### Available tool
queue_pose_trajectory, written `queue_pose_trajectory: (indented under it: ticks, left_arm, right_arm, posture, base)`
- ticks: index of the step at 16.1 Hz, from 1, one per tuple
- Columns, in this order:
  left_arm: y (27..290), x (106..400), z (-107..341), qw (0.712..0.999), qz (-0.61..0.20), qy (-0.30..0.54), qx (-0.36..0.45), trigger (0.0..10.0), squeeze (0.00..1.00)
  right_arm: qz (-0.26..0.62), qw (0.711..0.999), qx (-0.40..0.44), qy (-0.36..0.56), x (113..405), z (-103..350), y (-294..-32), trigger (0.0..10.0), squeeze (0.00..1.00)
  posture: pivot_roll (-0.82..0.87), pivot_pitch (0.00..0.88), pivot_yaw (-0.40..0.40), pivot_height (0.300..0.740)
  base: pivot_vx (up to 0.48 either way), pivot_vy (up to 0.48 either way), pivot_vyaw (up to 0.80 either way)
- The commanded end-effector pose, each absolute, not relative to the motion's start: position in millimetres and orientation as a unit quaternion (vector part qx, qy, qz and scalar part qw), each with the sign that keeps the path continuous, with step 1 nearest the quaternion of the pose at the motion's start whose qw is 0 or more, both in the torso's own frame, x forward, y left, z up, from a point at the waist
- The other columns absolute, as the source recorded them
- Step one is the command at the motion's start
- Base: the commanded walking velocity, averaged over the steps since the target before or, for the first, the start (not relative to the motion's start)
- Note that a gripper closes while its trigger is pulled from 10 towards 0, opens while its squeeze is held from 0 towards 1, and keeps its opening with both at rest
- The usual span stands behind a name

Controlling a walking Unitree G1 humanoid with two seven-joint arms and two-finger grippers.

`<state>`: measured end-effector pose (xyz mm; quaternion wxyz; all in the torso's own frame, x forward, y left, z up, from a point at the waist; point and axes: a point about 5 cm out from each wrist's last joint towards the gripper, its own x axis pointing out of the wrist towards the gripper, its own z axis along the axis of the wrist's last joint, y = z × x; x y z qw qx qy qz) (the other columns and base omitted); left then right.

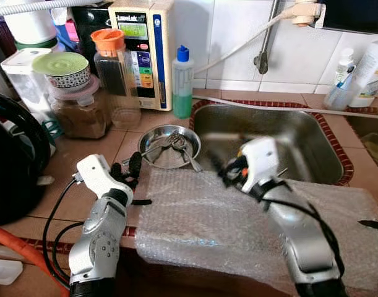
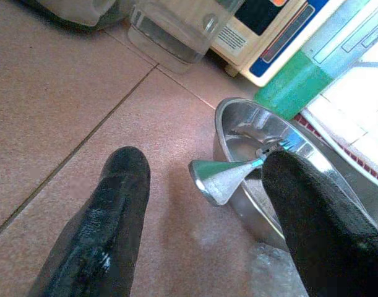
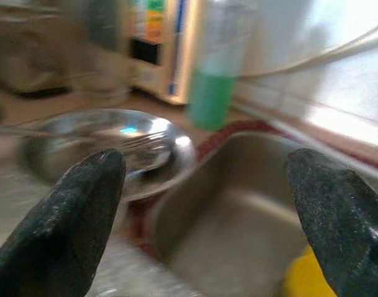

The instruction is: Kitchen organization

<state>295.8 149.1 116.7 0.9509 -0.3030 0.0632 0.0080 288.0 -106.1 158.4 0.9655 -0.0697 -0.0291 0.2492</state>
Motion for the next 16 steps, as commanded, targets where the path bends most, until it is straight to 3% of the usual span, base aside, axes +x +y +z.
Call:
queue_pose_trajectory:
  ticks: [1,16]
  left_arm:
    - [138,294,115,0.941,0.005,0.072,-0.329,0.0,0.00]
    - [144,297,120,0.927,0.023,0.067,-0.368,0.0,0.00]
  right_arm:
    - [0.277,0.958,-0.063,-0.026,283,162,-100,10.0,0.00]
    - [0.328,0.943,-0.056,0.032,271,150,-95,10.0,0.00]
  posture:
    - [-0.26,0.020,0.058,0.740]
    - [-0.27,0.020,0.063,0.740]
  base:
    - [0.000,0.000,0.00]
    - [0.000,0.000,0.00]
